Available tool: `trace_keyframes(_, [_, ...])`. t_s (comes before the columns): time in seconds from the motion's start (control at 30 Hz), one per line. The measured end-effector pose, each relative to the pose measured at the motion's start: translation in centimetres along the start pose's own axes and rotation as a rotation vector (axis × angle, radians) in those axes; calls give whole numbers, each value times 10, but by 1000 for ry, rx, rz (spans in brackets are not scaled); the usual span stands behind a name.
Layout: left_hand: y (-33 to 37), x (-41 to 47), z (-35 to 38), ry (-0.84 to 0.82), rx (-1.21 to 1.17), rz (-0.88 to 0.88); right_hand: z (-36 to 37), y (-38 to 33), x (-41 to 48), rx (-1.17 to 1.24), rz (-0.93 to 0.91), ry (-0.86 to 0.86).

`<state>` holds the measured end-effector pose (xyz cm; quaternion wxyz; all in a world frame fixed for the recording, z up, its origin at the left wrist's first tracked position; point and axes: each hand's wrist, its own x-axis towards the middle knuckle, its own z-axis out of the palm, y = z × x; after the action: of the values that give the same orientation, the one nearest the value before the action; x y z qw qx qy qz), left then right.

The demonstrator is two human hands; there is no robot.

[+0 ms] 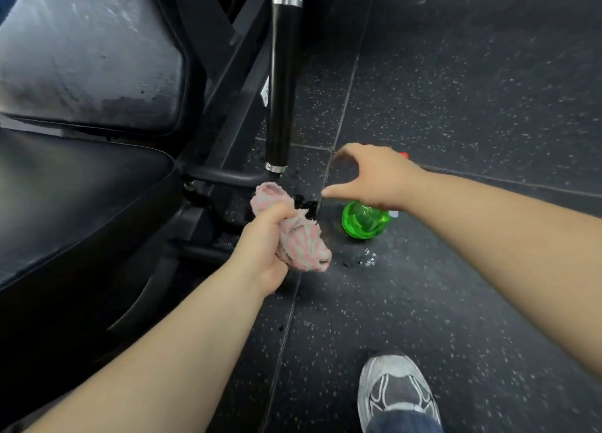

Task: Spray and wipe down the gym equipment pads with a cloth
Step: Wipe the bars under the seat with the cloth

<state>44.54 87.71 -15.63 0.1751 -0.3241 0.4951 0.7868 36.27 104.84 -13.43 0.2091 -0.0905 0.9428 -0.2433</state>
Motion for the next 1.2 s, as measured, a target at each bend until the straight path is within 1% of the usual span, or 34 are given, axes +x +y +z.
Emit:
trace_keyframes(0.03, [-6, 2, 0, -19, 23, -24, 3, 10, -8, -93, -39, 128])
trace_keyframes(0.1, [-12, 5, -2, -34, 59, -55, 9, 26, -21, -164, -113, 392])
trace_keyframes(0.13, [-14, 7, -3, -25, 66, -65, 12, 33, -23, -160, -81, 450])
trace_keyframes(0.17, [-17, 8, -1, -23, 66, -76, 13, 44, -26, -119, 22, 431])
trace_keyframes(0.2, [-20, 9, -1, -18, 62, -88, 16, 54, -26, -56, 139, 351])
trace_keyframes(0.23, [-22, 10, 0, -18, 65, -101, 23, 64, -24, -3, 215, 235])
trace_keyframes(0.3, [-27, 11, 6, -9, 97, -121, 37, 74, -22, 104, 193, 45])
trace_keyframes(0.33, [-28, 14, 8, 3, 109, -120, 45, 72, -21, 157, 150, 7])
trace_keyframes(0.4, [-29, 17, 14, 18, 130, -114, 55, 68, -14, 249, 101, 11])
trace_keyframes(0.5, [-26, 24, 24, 47, 176, -135, 59, 63, 6, 324, 138, 17])
trace_keyframes(0.57, [-24, 29, 31, 57, 228, -154, 61, 65, 19, 336, 155, 66])
trace_keyframes(0.67, [-20, 34, 46, 47, 349, -165, 57, 66, 25, 352, 134, 145])
trace_keyframes(0.8, [-11, 21, 80, -11, 476, -208, 28, 65, 5, 382, 80, 232])
trace_keyframes(0.9, [0, -7, 111, -73, 577, -225, -14, 64, -30, 432, 161, 343])
trace_keyframes(0.93, [1, -10, 113, -77, 578, -199, -19, 63, -35, 435, 164, 366])
trace_keyframes(0.97, [13, -24, 138, -105, 640, -217, -47, 69, -56, 460, 220, 400])
trace_keyframes(1.0, [19, -29, 145, -113, 652, -197, -59, 67, -64, 451, 232, 393])
trace_keyframes(1.07, [36, -51, 182, -161, 729, -201, -96, 73, -96, 456, 302, 437])
trace_keyframes(1.2, [63, -87, 259, -292, 977, -184, -162, 93, -152, 537, 456, 606])
